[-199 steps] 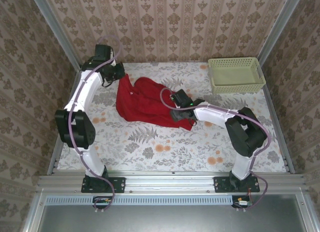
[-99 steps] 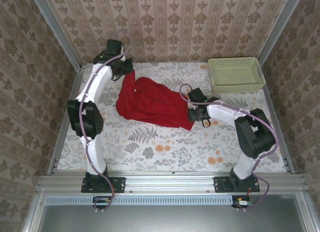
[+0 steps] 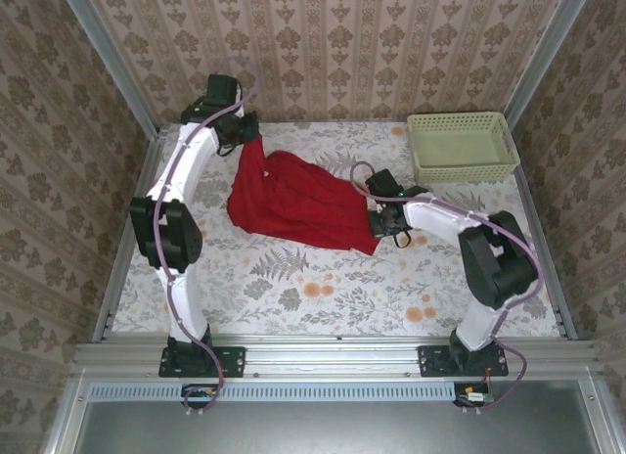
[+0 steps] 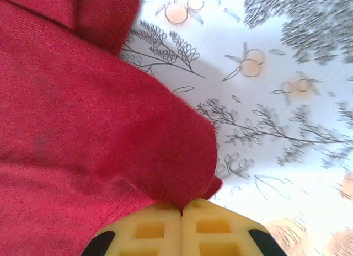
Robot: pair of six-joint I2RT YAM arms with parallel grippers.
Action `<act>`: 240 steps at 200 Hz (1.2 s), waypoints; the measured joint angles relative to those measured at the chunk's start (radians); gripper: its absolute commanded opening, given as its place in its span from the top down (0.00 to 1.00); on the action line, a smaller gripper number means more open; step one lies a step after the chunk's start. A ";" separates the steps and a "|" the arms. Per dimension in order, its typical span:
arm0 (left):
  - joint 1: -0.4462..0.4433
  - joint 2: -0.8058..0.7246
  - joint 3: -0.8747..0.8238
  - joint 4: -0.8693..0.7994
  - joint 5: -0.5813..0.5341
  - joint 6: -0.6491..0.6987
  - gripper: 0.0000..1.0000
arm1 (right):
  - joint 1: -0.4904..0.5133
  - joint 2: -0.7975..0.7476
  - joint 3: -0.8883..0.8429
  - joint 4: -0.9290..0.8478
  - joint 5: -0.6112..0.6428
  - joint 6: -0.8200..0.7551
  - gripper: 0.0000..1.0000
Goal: Fold the inside-out t-shirt
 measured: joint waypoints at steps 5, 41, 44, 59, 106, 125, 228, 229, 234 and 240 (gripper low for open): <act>0.002 -0.015 0.000 -0.002 -0.001 0.000 1.00 | 0.007 -0.032 -0.002 -0.011 0.007 0.000 1.00; 0.038 -0.153 0.013 -0.027 -0.011 0.003 1.00 | 0.166 -0.285 -0.002 -0.072 0.042 0.000 1.00; 0.043 -0.166 0.019 -0.034 -0.013 0.005 1.00 | 0.188 -0.302 0.000 -0.075 0.041 0.002 1.00; 0.068 -0.219 0.068 -0.069 -0.022 0.014 1.00 | 0.322 -0.373 0.012 -0.088 0.049 0.022 1.00; 0.111 -0.222 0.598 -0.242 -0.035 0.086 1.00 | 0.623 -0.408 0.163 -0.090 0.146 0.124 1.00; 0.087 -0.214 0.769 -0.243 -0.013 0.118 1.00 | 0.652 -0.415 0.209 -0.074 0.181 0.156 1.00; -0.318 0.243 0.637 -0.078 0.070 0.216 0.96 | 0.593 -0.769 -0.042 0.003 0.360 0.370 1.00; -0.323 0.253 0.637 -0.075 0.072 0.216 0.95 | 0.590 -0.772 -0.047 0.003 0.360 0.373 1.00; -0.337 0.294 0.637 -0.065 0.083 0.215 0.93 | 0.582 -0.782 -0.062 0.002 0.362 0.381 1.00; -0.353 0.337 0.637 -0.052 0.097 0.214 0.89 | 0.570 -0.793 -0.079 0.000 0.364 0.394 1.00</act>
